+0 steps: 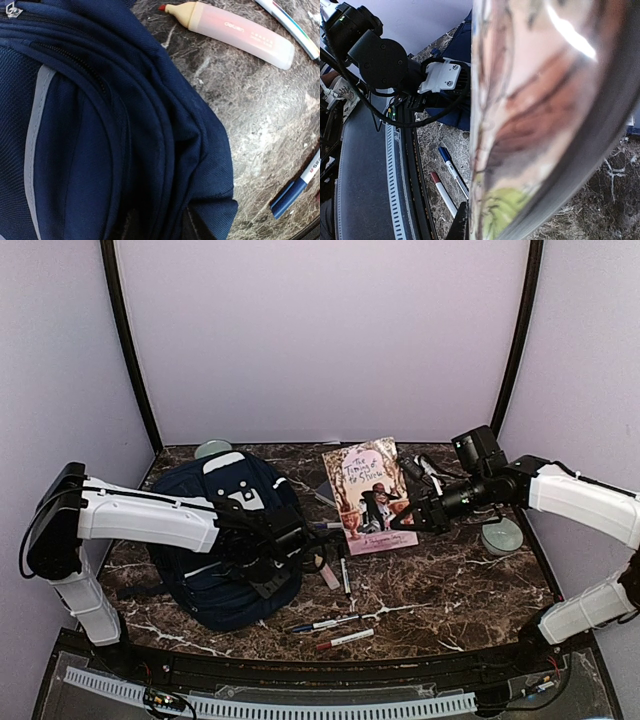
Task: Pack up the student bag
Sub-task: Pick up the largest pocket of the bag from the student bag.
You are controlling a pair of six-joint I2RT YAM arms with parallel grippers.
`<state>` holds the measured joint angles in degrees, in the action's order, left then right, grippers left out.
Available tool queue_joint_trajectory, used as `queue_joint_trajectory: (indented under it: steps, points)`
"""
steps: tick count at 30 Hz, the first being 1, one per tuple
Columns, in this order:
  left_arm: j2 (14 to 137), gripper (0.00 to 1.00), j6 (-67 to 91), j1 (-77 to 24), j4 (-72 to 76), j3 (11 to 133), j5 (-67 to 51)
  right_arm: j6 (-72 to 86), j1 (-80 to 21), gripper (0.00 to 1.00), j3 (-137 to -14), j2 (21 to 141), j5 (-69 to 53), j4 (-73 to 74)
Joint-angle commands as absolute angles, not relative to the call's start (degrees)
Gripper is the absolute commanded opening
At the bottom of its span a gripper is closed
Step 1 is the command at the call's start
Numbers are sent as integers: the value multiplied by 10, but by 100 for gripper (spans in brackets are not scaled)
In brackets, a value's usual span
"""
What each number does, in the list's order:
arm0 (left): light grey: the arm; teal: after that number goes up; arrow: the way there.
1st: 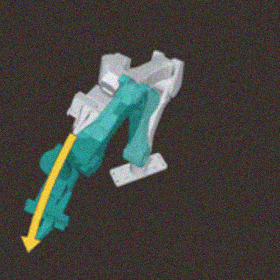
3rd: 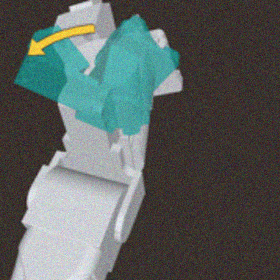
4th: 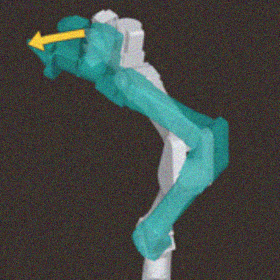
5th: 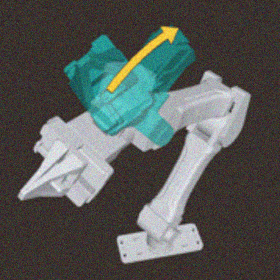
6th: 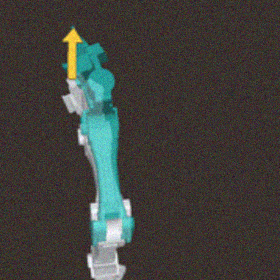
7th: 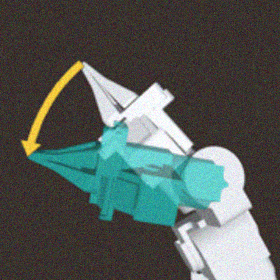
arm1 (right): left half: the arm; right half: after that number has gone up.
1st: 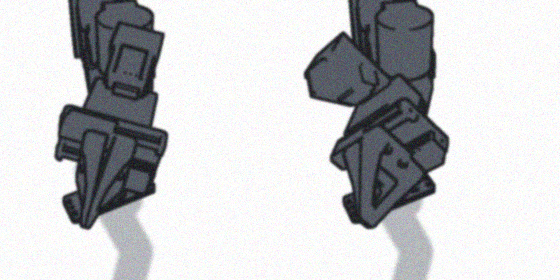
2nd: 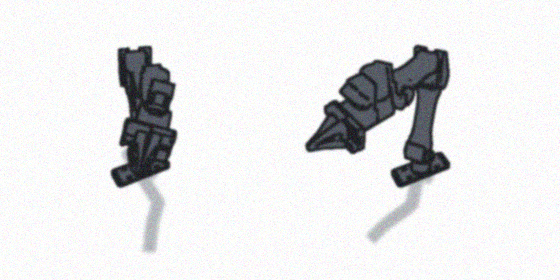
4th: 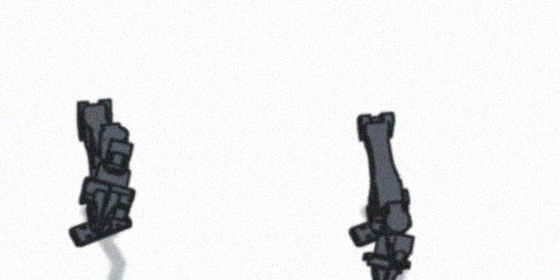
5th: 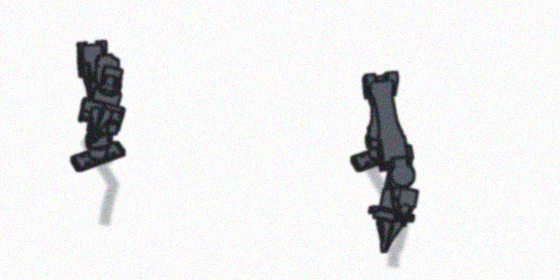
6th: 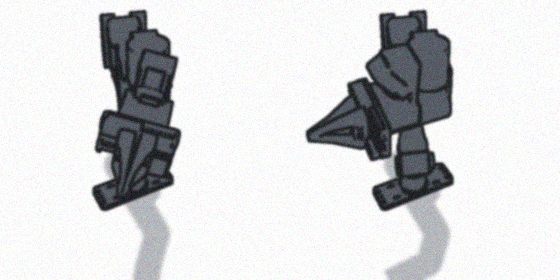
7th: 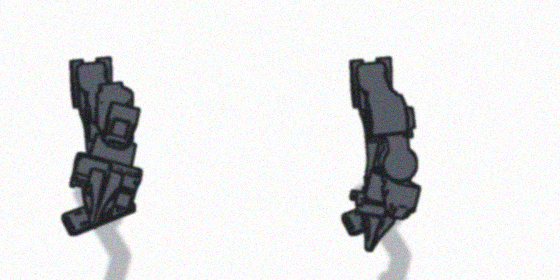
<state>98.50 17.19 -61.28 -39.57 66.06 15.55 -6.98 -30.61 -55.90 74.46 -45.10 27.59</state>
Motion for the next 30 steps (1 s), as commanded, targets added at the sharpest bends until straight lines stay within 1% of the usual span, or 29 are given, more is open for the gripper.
queue_joint_trajectory:
  steps: [1, 4, 6, 8, 9, 10, 11, 12, 14, 15, 19, 21, 27, 30]
  points:
    - [987, 27, 176, -606, -416, 675, 200, -69, -306, 0, -556, 738, -456, 246]
    - [984, 26, 179, -604, -414, 674, 202, -68, -306, 0, -555, 738, -455, 242]
    - [984, 20, 178, -604, -403, 673, 193, -66, -305, 0, -555, 739, -455, 240]
    - [990, 18, 171, -604, -395, 675, 183, -65, -306, 0, -554, 740, -455, 238]
    - [996, 21, 169, -604, -395, 677, 181, -64, -306, 0, -555, 742, -456, 238]
    - [1003, 29, 169, -604, -398, 681, 181, -64, -306, 0, -555, 742, -455, 238]
    - [1010, 34, 170, -604, -401, 683, 182, -64, -305, 0, -556, 742, -455, 240]
    - [1015, 37, 170, -604, -403, 685, 181, -65, -305, 0, -556, 742, -455, 240]
    - [1019, 38, 168, -604, -401, 686, 179, -65, -305, 0, -554, 740, -454, 240]
    - [1019, 36, 167, -604, -402, 686, 177, -64, -306, 0, -552, 739, -454, 239]
    - [1014, 15, 159, -604, -423, 698, 183, -63, -305, 0, -552, 740, -452, 247]
    - [999, 8, 160, -604, -445, 712, 204, -62, -306, 0, -564, 747, -454, 264]
    - [917, 0, 163, -604, -483, 761, 255, -61, -307, 0, -651, 795, -465, 358]
    - [880, 0, 163, -603, -482, 782, 274, -57, -308, 0, -704, 817, -486, 397]
